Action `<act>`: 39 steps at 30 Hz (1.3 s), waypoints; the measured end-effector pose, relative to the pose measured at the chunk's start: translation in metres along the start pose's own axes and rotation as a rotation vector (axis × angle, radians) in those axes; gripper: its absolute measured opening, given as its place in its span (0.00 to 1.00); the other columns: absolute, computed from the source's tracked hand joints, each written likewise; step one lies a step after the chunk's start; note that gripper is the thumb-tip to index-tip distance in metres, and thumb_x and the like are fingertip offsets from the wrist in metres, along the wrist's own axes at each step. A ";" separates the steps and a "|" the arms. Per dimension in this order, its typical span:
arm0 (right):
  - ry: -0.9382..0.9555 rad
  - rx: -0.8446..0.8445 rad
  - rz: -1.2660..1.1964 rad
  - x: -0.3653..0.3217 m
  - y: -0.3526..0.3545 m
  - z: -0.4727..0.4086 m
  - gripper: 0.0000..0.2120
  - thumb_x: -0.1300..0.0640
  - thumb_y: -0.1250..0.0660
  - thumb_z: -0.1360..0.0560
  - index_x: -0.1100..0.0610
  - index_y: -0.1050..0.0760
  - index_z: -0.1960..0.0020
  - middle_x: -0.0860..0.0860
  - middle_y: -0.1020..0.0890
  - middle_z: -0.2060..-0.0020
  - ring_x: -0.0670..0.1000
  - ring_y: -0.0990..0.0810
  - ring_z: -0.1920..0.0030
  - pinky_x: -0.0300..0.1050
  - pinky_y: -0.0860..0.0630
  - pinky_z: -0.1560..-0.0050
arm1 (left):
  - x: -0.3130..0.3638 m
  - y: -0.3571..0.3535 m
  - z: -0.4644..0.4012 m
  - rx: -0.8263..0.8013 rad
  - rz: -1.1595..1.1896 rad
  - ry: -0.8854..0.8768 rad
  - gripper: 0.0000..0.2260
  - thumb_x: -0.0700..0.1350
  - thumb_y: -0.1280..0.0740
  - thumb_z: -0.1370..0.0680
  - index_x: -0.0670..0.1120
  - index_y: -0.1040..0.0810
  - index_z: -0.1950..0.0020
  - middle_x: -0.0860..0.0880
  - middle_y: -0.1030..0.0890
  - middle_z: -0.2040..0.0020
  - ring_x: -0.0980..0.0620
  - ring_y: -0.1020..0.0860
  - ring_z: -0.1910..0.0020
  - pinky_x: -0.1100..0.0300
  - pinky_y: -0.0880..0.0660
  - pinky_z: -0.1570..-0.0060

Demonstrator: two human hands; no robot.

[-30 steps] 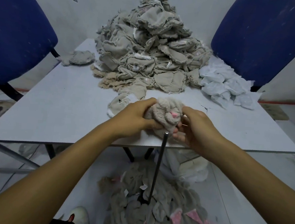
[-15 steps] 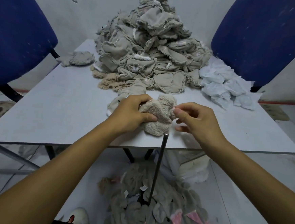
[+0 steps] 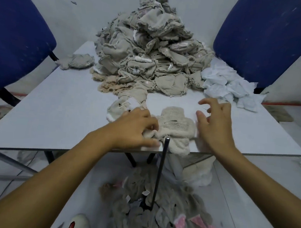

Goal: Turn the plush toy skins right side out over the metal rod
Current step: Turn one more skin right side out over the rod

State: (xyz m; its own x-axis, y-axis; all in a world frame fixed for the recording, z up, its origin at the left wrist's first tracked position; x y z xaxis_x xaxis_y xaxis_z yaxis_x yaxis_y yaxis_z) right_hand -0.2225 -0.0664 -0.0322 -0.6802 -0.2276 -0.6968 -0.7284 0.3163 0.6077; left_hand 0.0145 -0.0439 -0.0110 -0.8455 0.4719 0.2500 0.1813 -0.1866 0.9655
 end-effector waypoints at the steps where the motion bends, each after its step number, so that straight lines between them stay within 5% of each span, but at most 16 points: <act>1: 0.048 0.018 0.018 -0.005 -0.002 0.004 0.08 0.59 0.34 0.21 0.53 0.25 0.42 0.52 0.33 0.46 0.53 0.27 0.44 0.47 0.27 0.43 | 0.001 0.002 -0.002 -0.013 0.071 0.016 0.23 0.71 0.44 0.29 0.56 0.22 0.52 0.53 0.26 0.53 0.54 0.30 0.51 0.50 0.30 0.47; 3: 0.223 0.062 0.156 -0.016 -0.002 0.012 0.06 0.59 0.32 0.23 0.55 0.21 0.46 0.54 0.28 0.50 0.57 0.28 0.46 0.54 0.27 0.48 | 0.003 0.007 -0.006 0.139 0.140 0.043 0.23 0.69 0.47 0.24 0.53 0.23 0.60 0.51 0.22 0.59 0.52 0.25 0.58 0.48 0.27 0.54; 5: 0.438 0.044 0.318 -0.026 -0.002 0.018 0.06 0.57 0.29 0.24 0.56 0.19 0.49 0.55 0.24 0.54 0.58 0.27 0.51 0.55 0.30 0.51 | 0.005 0.007 -0.010 0.319 0.076 0.061 0.14 0.58 0.39 0.20 0.51 0.20 0.53 0.53 0.20 0.57 0.51 0.23 0.54 0.49 0.26 0.53; 7: 0.504 -0.178 0.361 -0.032 -0.005 0.022 0.09 0.52 0.29 0.24 0.55 0.18 0.46 0.54 0.23 0.54 0.58 0.26 0.51 0.53 0.31 0.51 | 0.013 0.002 -0.017 0.393 0.092 0.029 0.06 0.47 0.35 0.19 0.50 0.20 0.45 0.53 0.24 0.52 0.51 0.26 0.47 0.52 0.28 0.49; 10: 0.401 -0.489 0.289 -0.033 -0.009 0.022 0.14 0.53 0.29 0.23 0.56 0.19 0.40 0.54 0.23 0.49 0.56 0.26 0.46 0.49 0.30 0.46 | 0.022 -0.005 -0.026 0.393 0.243 -0.019 0.11 0.40 0.36 0.20 0.48 0.21 0.38 0.49 0.21 0.46 0.50 0.25 0.44 0.52 0.27 0.44; 16: 0.520 -0.408 0.363 -0.034 -0.006 0.013 0.10 0.69 0.27 0.31 0.56 0.15 0.54 0.55 0.24 0.55 0.59 0.27 0.51 0.49 0.31 0.55 | 0.026 -0.007 -0.041 0.234 -0.003 0.026 0.18 0.52 0.41 0.18 0.63 0.31 0.28 0.52 0.25 0.50 0.48 0.24 0.47 0.51 0.26 0.55; 19: 0.501 -0.299 0.552 -0.031 -0.005 0.005 0.12 0.62 0.29 0.29 0.49 0.17 0.49 0.49 0.28 0.54 0.56 0.29 0.49 0.46 0.42 0.54 | 0.026 -0.004 -0.048 0.158 -0.077 0.085 0.13 0.53 0.39 0.20 0.64 0.24 0.36 0.55 0.28 0.59 0.47 0.24 0.49 0.56 0.34 0.64; 21: 0.425 -0.311 0.585 -0.032 -0.007 0.003 0.10 0.57 0.31 0.26 0.44 0.19 0.47 0.44 0.32 0.54 0.53 0.28 0.46 0.47 0.43 0.52 | 0.026 -0.003 -0.051 0.187 -0.101 0.107 0.10 0.54 0.37 0.22 0.62 0.22 0.42 0.53 0.21 0.57 0.46 0.23 0.49 0.56 0.33 0.63; 26: 0.196 -0.266 0.411 -0.036 -0.012 0.005 0.12 0.42 0.39 0.21 0.46 0.23 0.44 0.48 0.18 0.52 0.54 0.21 0.48 0.50 0.29 0.52 | 0.029 -0.007 -0.052 0.383 -0.002 0.202 0.05 0.52 0.36 0.23 0.52 0.24 0.55 0.49 0.20 0.58 0.45 0.23 0.54 0.56 0.34 0.66; 29: 0.041 -0.375 0.300 -0.035 -0.013 0.003 0.17 0.41 0.34 0.24 0.50 0.26 0.42 0.49 0.18 0.53 0.53 0.21 0.50 0.51 0.24 0.51 | 0.025 -0.010 -0.053 0.314 0.106 0.217 0.03 0.48 0.35 0.23 0.51 0.24 0.51 0.49 0.22 0.53 0.46 0.24 0.49 0.52 0.25 0.56; 32: 0.098 -0.461 0.262 -0.036 -0.012 0.004 0.19 0.49 0.26 0.29 0.51 0.29 0.43 0.47 0.20 0.57 0.52 0.21 0.54 0.52 0.23 0.52 | 0.021 -0.006 -0.049 0.228 0.147 0.129 0.16 0.44 0.33 0.23 0.54 0.26 0.36 0.50 0.29 0.36 0.48 0.34 0.35 0.49 0.31 0.38; 34: 0.154 -0.471 0.207 -0.035 -0.010 0.001 0.19 0.55 0.24 0.30 0.52 0.30 0.45 0.45 0.19 0.60 0.50 0.21 0.56 0.52 0.24 0.49 | 0.020 -0.003 -0.048 0.208 0.112 0.054 0.22 0.44 0.31 0.24 0.55 0.29 0.31 0.52 0.31 0.31 0.49 0.35 0.31 0.50 0.34 0.36; 37: 0.317 -0.424 0.198 -0.031 -0.006 -0.003 0.15 0.58 0.25 0.28 0.54 0.28 0.46 0.45 0.16 0.59 0.50 0.20 0.55 0.47 0.35 0.36 | 0.021 -0.002 -0.048 0.189 0.194 0.020 0.14 0.45 0.30 0.24 0.50 0.23 0.39 0.53 0.22 0.51 0.48 0.23 0.45 0.58 0.32 0.53; 39: 0.389 -0.333 0.201 -0.030 -0.005 -0.003 0.13 0.58 0.26 0.27 0.54 0.26 0.47 0.44 0.16 0.58 0.51 0.20 0.53 0.50 0.33 0.39 | 0.023 -0.001 -0.049 0.170 0.066 0.025 0.11 0.49 0.32 0.21 0.50 0.21 0.40 0.51 0.23 0.53 0.47 0.24 0.49 0.55 0.30 0.53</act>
State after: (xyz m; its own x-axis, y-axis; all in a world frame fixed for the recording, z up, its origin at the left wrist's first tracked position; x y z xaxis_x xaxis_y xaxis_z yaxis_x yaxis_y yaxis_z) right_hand -0.1983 -0.0642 -0.0130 -0.7426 -0.5363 -0.4011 -0.5248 0.0941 0.8460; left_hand -0.0297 -0.0746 -0.0095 -0.8407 0.4418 0.3133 0.3172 -0.0673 0.9460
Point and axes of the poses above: each hand's wrist, its own z-axis away from the middle knuckle, its own y-axis out of the back of the hand, x = y × z, the point moved 1 cm from there along -z, towards the middle knuckle
